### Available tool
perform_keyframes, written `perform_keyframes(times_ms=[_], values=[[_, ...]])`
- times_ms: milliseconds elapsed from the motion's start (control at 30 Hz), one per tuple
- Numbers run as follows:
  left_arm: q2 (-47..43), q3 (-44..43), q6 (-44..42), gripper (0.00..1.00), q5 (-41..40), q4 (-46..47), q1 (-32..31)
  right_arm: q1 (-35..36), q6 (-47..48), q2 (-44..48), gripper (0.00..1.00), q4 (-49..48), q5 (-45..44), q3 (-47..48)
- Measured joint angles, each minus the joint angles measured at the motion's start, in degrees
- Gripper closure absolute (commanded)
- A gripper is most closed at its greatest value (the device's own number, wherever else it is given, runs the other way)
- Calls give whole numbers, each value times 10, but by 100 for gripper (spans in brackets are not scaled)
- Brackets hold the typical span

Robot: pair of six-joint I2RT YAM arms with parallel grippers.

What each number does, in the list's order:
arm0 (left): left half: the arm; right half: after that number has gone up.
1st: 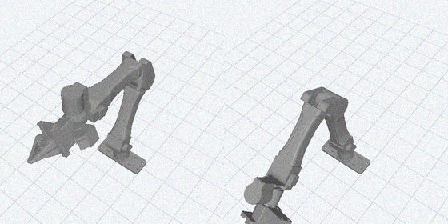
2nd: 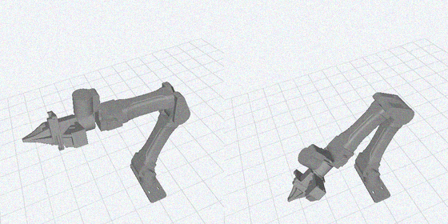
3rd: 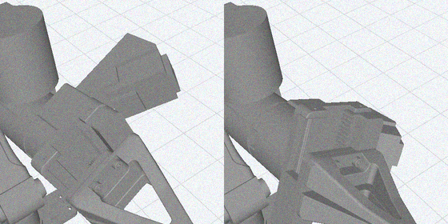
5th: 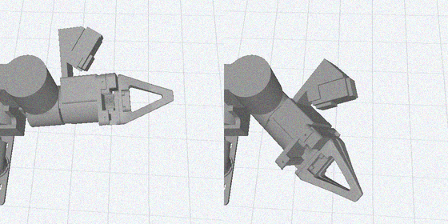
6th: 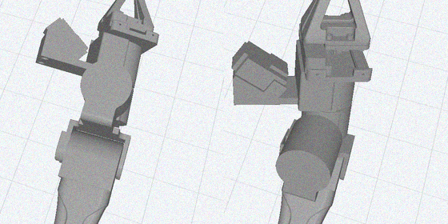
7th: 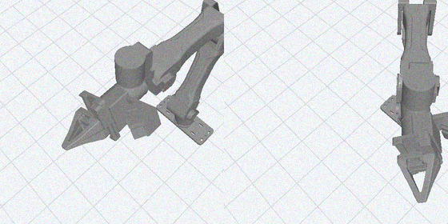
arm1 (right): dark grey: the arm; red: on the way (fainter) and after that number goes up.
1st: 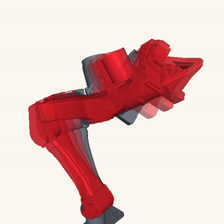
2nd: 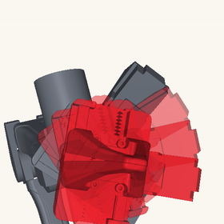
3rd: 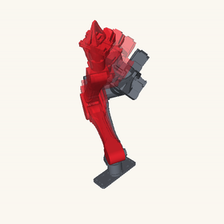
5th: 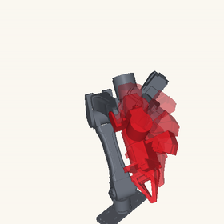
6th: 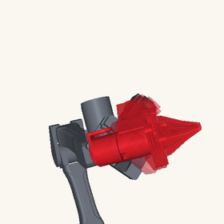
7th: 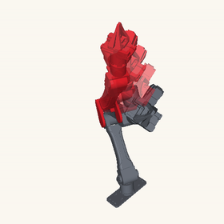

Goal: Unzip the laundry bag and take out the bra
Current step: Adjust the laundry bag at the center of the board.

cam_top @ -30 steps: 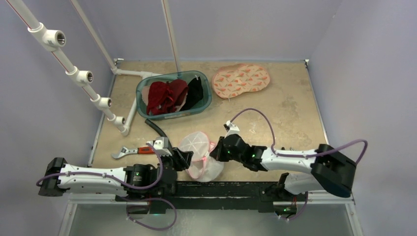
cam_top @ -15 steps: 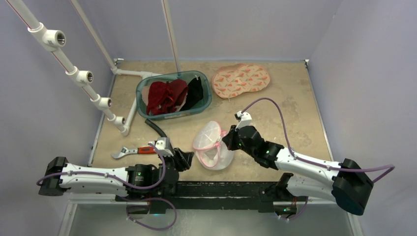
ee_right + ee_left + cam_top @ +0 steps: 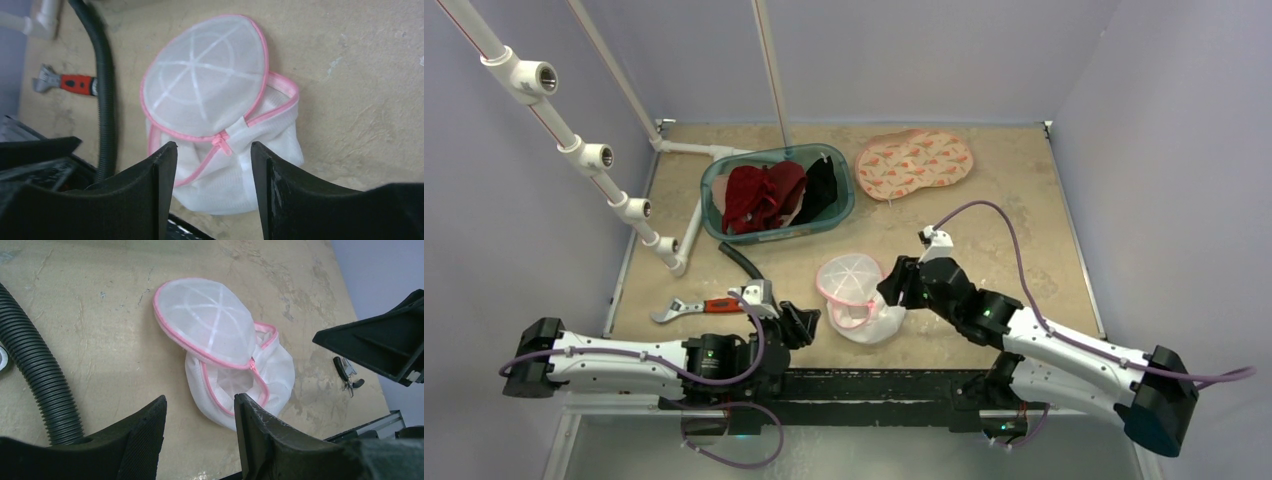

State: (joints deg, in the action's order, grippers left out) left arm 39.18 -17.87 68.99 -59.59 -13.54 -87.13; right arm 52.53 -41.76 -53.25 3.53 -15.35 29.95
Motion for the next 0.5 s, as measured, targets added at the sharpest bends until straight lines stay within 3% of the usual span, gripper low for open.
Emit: perform_keyframes(times_ms=[400,500], values=[[35,0,0,50,5,37,0,4,-305,-31,38,-39,16,-28],[40,0,0,49,5,42,0,4,-338,-46,38,-48,15,-38]])
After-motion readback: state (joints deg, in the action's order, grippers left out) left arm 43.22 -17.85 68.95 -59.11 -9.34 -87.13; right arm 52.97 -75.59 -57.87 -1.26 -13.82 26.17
